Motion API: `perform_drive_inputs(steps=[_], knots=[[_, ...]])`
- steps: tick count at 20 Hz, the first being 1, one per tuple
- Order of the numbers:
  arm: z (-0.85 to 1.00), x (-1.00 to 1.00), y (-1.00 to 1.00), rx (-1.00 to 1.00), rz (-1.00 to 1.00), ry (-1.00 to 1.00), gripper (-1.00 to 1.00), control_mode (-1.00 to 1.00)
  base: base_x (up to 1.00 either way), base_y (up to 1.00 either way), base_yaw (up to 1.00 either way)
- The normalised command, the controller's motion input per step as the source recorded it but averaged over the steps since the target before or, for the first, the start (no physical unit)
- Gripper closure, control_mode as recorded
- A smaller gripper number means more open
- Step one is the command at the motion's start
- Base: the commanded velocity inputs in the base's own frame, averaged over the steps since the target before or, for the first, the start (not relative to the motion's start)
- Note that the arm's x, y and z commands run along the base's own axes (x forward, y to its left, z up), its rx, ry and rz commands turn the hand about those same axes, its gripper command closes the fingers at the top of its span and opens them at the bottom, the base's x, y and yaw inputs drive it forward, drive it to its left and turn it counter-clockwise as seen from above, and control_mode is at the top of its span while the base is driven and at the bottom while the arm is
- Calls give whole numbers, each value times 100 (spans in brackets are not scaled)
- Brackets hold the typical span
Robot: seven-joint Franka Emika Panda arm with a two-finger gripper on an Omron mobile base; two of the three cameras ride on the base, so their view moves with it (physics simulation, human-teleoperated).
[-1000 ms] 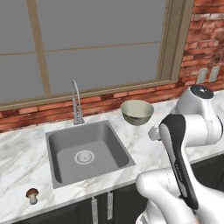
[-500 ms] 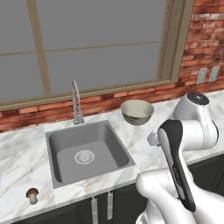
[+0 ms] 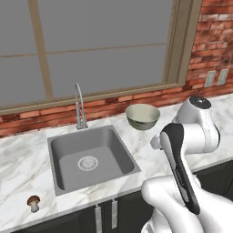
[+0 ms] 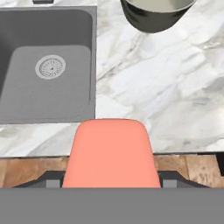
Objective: Open the cabinet. Pick the bar soap and place it next to the sink. Then close the cabinet.
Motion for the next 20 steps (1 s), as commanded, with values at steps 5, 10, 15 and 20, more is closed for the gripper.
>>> perform_drive_inputs(steps=[5, 10, 15, 20], knots=[[-11, 29, 0, 0, 12, 0, 100, -100, 0, 0, 0], [-20, 25, -12, 3, 30, 0, 100, -100, 0, 0, 0], [-24, 22, -14, 8, 40, 0, 100, -100, 0, 0, 0], [-23, 14, -10, 3, 37, 0, 100, -100, 0, 0, 0]])
